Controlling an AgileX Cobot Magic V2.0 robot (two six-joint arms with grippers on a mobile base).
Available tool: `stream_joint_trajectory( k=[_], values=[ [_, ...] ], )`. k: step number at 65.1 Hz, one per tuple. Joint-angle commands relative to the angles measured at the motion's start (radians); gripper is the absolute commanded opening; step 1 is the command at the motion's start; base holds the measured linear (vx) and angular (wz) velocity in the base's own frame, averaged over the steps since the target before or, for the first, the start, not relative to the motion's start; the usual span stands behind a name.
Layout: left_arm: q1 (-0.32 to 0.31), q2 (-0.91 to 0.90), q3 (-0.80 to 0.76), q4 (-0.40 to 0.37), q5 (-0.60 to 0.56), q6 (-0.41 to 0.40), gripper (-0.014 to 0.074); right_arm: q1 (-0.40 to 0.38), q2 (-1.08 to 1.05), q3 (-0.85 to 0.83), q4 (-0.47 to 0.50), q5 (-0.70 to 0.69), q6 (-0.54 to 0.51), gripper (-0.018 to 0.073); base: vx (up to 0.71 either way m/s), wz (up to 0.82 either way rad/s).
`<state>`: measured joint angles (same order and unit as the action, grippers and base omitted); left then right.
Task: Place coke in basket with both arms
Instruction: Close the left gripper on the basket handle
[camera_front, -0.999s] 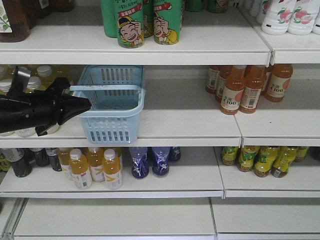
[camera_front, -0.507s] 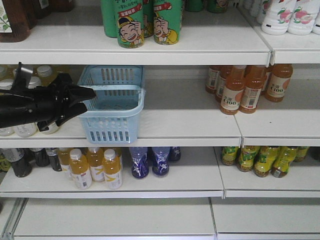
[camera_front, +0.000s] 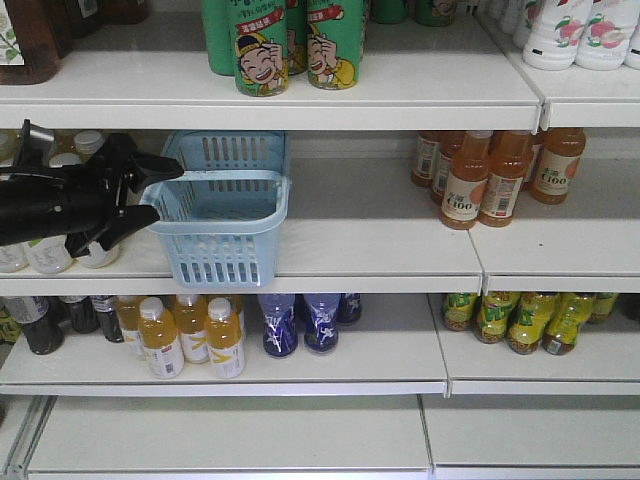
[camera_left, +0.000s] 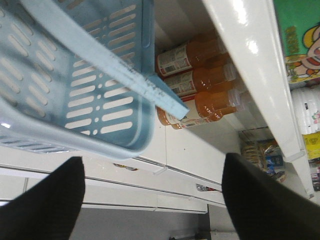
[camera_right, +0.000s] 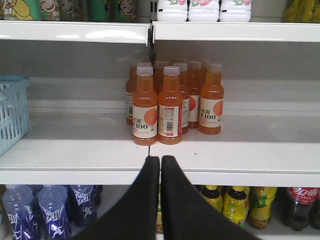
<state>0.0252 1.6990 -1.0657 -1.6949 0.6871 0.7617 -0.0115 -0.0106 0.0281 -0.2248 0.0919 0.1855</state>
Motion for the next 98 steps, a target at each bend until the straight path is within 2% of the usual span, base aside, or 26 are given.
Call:
stream_joint_trajectory(
  k=[1,11,34,41,49,98],
  values=[
    [-0.004,-0.013,-0.071,-0.094,0.051,-0.037,0.0507,-0.007,-0.013,0.007,-0.008,-0.074,-0.007,-0.0005,0.0,0.0],
    [-0.004,0.043,-0.101,-0.094,0.059,-0.079,0.0502,-0.007,-0.013,0.007,-0.008,-0.074,-0.007,-0.0005,0.0,0.0],
    [-0.004,0.087,-0.115,-0.094,0.019,-0.072,0.0502,-0.007,-0.013,0.007,-0.008,-0.074,-0.007,-0.0005,0.0,0.0],
    [-0.006,0.109,-0.166,-0.094,0.038,-0.08,0.0502,-0.007,-0.013,0.007,-0.008,-0.074,-0.007,-0.0005,0.0,0.0],
    [-0.007,0.144,-0.204,-0.094,0.049,-0.129,0.0502,-0.007,-0.013,0.007,-0.008,-0.074,-0.007,-0.0005,0.0,0.0],
    [-0.027,0.299,-0.413,-0.094,0.019,-0.184,0.0499,-0.007,-0.013,0.007,-0.008,-0.074,-0.007,-0.0005,0.0,0.0]
  ],
)
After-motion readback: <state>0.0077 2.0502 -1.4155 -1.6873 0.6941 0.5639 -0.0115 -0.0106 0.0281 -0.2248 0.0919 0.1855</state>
